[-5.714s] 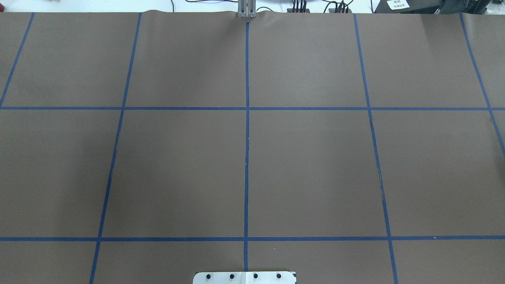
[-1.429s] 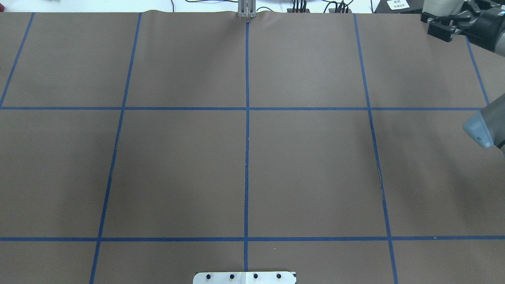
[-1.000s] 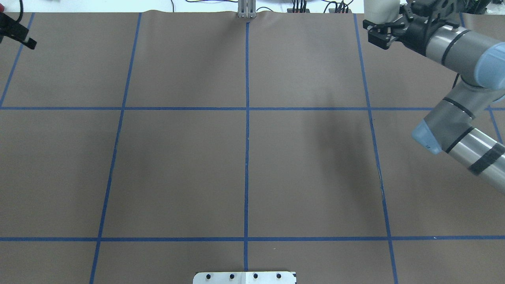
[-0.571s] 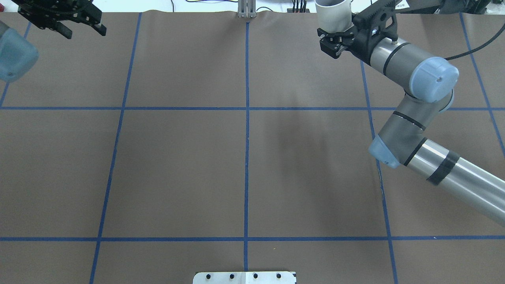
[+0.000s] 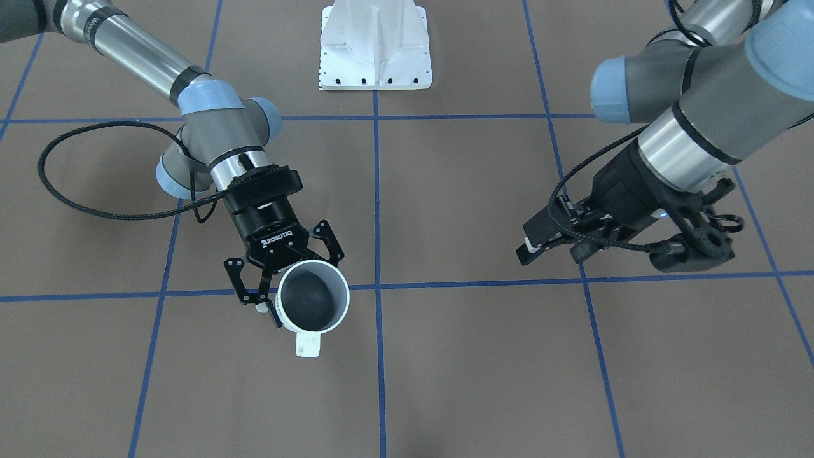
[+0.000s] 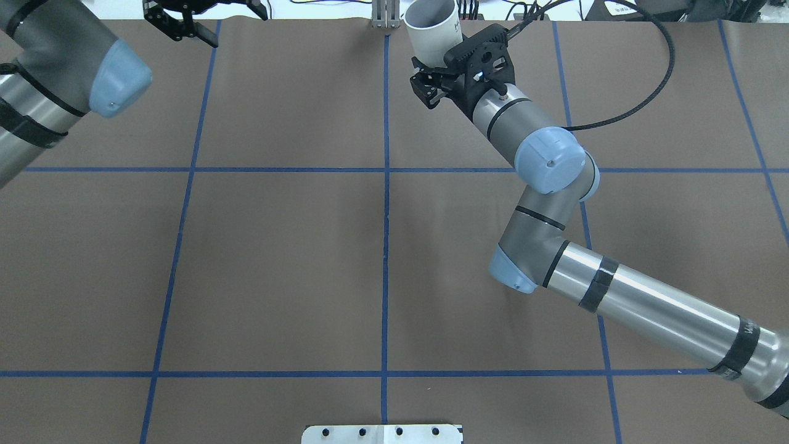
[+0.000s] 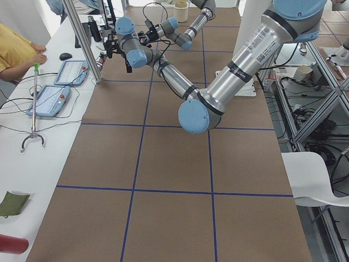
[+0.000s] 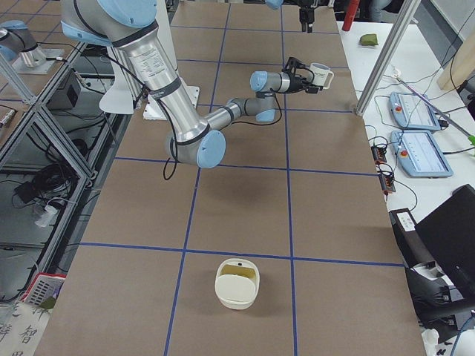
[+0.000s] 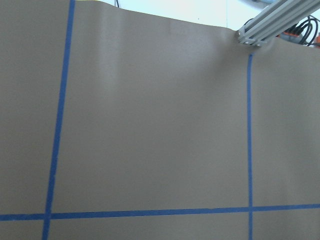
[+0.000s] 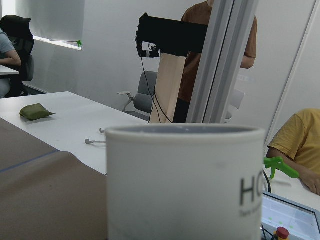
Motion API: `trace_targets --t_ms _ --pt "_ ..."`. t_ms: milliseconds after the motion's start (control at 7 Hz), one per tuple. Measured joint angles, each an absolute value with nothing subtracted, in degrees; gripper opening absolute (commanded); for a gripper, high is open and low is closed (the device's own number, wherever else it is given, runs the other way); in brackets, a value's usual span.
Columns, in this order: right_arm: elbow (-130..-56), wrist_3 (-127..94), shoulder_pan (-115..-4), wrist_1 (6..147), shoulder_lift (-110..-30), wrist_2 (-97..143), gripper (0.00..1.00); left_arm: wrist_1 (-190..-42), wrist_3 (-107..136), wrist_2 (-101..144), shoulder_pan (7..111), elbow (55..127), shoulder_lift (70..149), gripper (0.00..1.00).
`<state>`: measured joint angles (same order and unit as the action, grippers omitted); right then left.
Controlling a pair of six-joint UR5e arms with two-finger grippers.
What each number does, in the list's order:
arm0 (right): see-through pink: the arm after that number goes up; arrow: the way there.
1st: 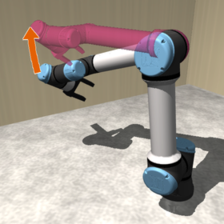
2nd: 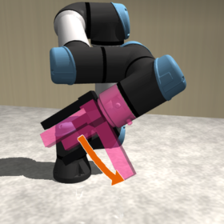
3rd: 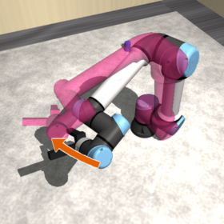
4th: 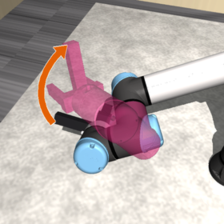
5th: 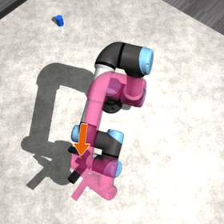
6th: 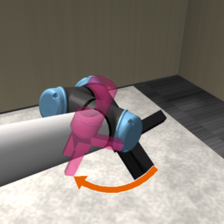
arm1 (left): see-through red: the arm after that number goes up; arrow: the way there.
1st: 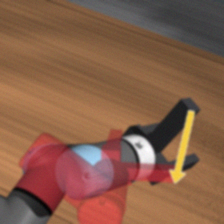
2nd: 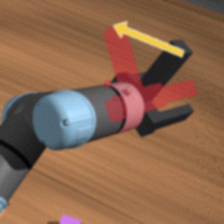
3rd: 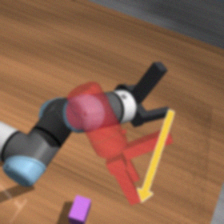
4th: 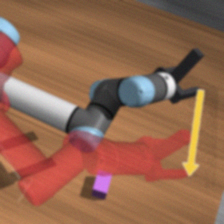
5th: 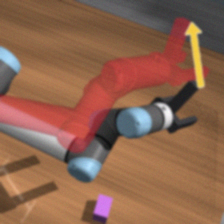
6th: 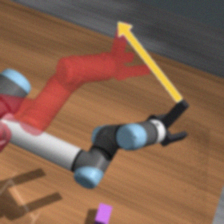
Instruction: Left arm hands cup to right arm to dump lemon
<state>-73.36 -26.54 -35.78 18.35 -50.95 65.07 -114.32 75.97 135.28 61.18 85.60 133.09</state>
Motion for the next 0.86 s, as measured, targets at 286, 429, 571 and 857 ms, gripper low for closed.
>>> trace_targets --t_ms 286,429,571,857 --pt "-72.8 -26.5 -33.9 19.2 -49.4 63.0 0.00 -117.3 84.5 135.0 58.5 83.2 136.3 1.00" --pt "-72.8 -26.5 -32.7 19.5 -48.9 61.7 0.00 -117.4 87.2 135.0 57.7 83.1 137.2 0.96" --pt "-72.8 -25.2 -31.6 19.9 -48.7 60.1 0.00 -117.5 88.8 134.8 57.1 83.2 138.1 0.89" --pt "-72.9 -15.7 -30.8 21.7 -48.6 58.8 0.00 -117.4 90.1 131.9 55.0 83.4 139.3 0.69"
